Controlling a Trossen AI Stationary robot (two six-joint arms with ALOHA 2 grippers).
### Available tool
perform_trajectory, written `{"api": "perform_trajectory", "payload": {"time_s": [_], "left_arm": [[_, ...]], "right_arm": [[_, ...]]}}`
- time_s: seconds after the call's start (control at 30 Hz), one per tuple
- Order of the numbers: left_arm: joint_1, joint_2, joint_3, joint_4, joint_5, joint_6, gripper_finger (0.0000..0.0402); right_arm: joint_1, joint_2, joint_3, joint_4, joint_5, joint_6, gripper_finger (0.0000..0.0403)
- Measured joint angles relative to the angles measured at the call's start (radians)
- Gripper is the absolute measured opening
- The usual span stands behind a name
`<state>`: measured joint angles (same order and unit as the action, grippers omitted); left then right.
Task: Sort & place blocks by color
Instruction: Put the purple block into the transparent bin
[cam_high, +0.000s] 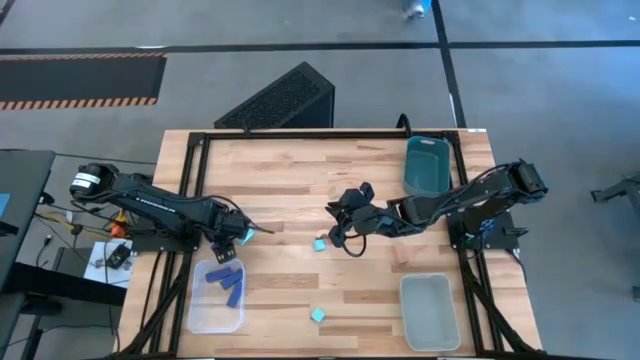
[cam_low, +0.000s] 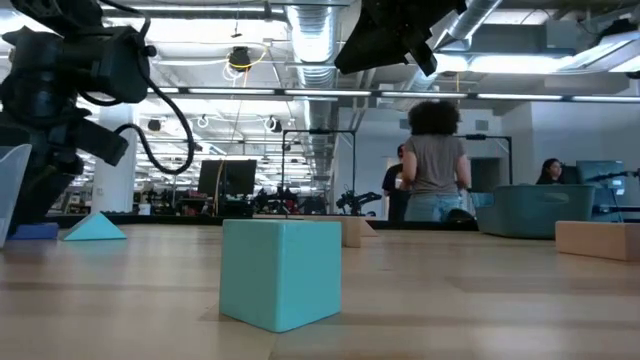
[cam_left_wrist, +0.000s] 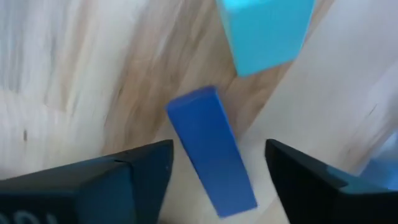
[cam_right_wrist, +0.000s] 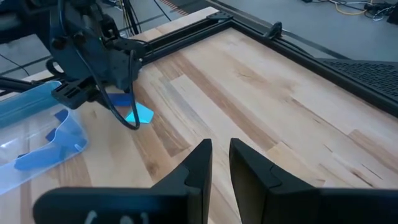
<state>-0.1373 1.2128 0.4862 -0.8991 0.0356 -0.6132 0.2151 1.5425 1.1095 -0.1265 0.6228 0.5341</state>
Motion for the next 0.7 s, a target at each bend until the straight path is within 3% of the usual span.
{"api": "perform_trajectory", "payload": {"time_s": [0.17,0.27,0.33,0.5,0.7], "left_arm": [[0.0,0.001,0.0,0.056,-0.049,-0.002,0.0141],[0.008,0.005,-0.002,0.074,-0.128,-0.02,0.0087],[0.02,0.003,-0.001,0.073,-0.131,-0.029,0.0067],[0.039,0.006,0.016,0.053,-0.147,-0.031,0.0066],[0.039,0.007,0.09,0.001,-0.188,-0.016,0.0113]], "right_arm": [[-0.009,0.0,0.0,0.001,-0.004,0.017,0.0079],[-0.009,0.0,0.0,0.002,-0.003,0.036,0.0079],[-0.009,0.0,0.0,0.003,-0.004,0.044,0.0079],[-0.001,0.0,0.0,0.01,-0.007,0.052,0.0079],[0.007,0.0,0.0,0.047,-0.017,0.053,0.0079]]}}
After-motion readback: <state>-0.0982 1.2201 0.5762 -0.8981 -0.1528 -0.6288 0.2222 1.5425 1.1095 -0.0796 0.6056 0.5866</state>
